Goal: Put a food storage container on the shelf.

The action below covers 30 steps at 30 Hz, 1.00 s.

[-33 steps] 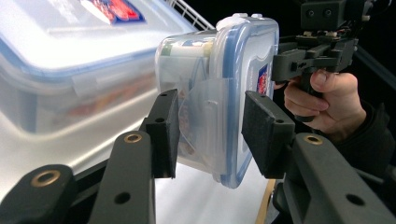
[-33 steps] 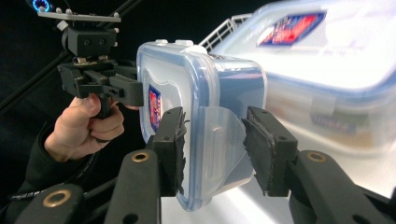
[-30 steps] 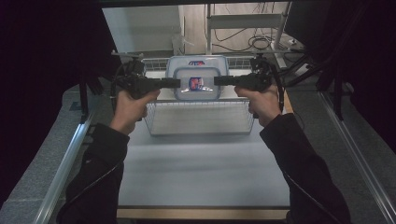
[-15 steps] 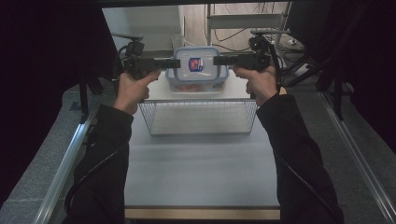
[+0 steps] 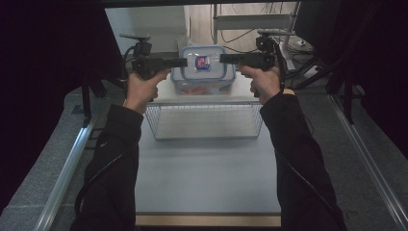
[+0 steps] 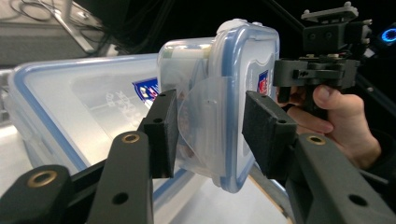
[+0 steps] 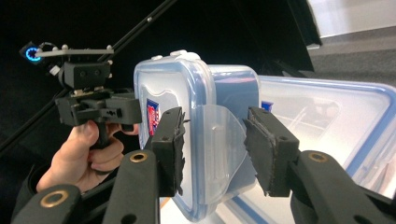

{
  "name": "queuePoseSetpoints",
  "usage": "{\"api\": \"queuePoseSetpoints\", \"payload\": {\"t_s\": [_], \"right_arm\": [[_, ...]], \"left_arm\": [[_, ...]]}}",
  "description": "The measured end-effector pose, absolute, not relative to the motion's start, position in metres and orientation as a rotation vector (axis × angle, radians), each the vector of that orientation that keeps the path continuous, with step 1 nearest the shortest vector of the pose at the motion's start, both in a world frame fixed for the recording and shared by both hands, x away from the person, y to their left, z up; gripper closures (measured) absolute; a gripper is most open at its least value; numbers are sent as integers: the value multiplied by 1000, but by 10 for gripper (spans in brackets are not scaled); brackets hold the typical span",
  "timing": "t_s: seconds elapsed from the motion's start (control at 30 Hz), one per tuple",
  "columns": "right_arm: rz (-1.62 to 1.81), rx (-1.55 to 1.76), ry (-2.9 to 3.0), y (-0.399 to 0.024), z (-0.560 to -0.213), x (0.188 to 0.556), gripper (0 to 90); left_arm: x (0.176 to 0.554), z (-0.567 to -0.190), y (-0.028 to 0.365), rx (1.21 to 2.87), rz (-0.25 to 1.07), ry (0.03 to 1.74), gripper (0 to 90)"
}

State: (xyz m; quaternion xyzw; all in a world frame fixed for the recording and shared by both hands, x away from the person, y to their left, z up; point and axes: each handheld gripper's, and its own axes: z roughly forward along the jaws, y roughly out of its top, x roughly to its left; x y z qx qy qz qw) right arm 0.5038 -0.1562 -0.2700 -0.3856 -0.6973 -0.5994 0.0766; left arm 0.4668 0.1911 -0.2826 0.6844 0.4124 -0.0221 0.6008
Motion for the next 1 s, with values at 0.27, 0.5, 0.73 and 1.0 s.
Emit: {"api": "queuePoseSetpoints", "payload": {"t_s": [0.27,0.5,0.73,1.0], "right_arm": [[-1823,-1255,-2212,-147,-266,505,551],[-1835,-1315,-2354,-141,-264,503,505],[-1865,-1243,-2502,-142,-254,486,471],[-1852,-1183,-2545,-148,-258,478,292]], "left_arm": [[468,-282,176,1630,55,1017,460],[463,-281,174,1613,115,1011,334],[446,-277,175,1658,245,950,295],[428,-282,172,1723,371,885,100]]}}
